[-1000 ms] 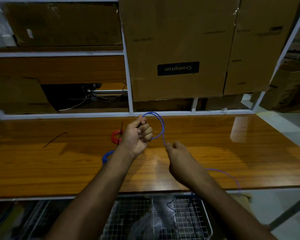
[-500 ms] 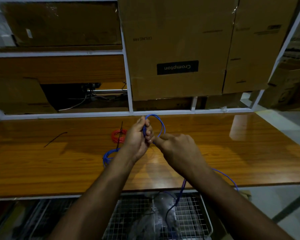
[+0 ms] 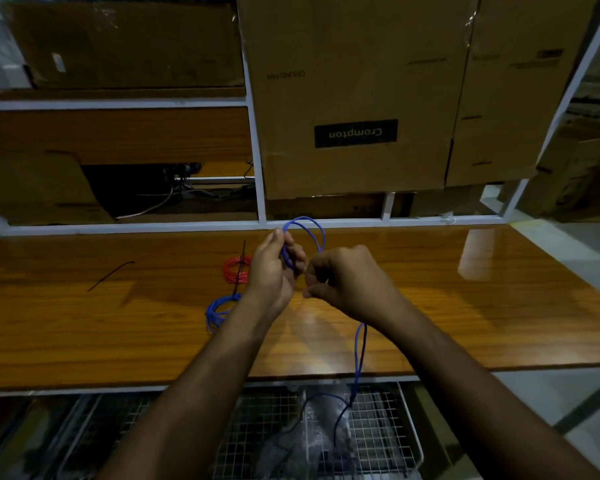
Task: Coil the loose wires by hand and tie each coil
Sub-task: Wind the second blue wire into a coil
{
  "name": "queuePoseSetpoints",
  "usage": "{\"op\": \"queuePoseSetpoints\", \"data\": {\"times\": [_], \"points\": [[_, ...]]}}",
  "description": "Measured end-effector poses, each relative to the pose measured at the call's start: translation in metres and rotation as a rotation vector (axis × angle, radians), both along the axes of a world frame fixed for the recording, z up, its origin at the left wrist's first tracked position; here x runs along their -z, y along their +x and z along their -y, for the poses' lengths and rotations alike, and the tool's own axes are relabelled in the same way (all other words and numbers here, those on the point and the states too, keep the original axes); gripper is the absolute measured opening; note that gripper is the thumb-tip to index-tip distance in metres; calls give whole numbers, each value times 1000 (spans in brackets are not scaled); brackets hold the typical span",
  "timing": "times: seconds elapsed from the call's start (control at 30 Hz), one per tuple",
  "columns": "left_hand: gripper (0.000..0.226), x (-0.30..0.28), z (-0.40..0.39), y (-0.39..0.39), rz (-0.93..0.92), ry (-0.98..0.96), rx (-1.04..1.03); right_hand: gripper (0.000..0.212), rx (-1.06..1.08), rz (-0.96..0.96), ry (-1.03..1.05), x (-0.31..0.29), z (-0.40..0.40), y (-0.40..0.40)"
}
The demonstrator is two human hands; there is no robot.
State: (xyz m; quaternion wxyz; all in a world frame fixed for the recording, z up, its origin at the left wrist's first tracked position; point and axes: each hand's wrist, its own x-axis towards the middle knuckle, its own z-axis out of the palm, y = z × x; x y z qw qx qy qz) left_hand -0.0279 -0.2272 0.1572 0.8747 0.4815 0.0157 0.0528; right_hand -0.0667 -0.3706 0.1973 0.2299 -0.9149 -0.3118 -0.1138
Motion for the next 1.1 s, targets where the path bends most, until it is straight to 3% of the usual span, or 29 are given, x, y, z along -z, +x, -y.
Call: {"op": "queuePoseSetpoints", "data": {"times": [0.1,0.3,0.43,0.53,0.6,0.7,0.77,0.93,1.1], "points": [[34,-2,-2,0,-1,-24,29,5,-57,-73,-54,2,4,2],[32,6,2,-2,-12,27,79,15,-193,-76,-62,-8,3,-3],[31,9,7,-2,44,199,27,20,51,67,259,-3,4,6],[34,8,8,0,30,196,-14,38,198,70,284,0,8,10],[34,6,6,3,9,132,-20,37,172,-120,240,0,14,12],[33,4,-1,7,-25,39,5,15,-69,-597,426,6,30,16],[32,5,-5,7,-44,11,53,13,-161,-677,541,11,39,18],[33,8,-4,7,-38,119,142,13,37,-268,385,9,34,15],[34,3,-1,4,13,236,231,16,62,68,252,1,24,12]]}}
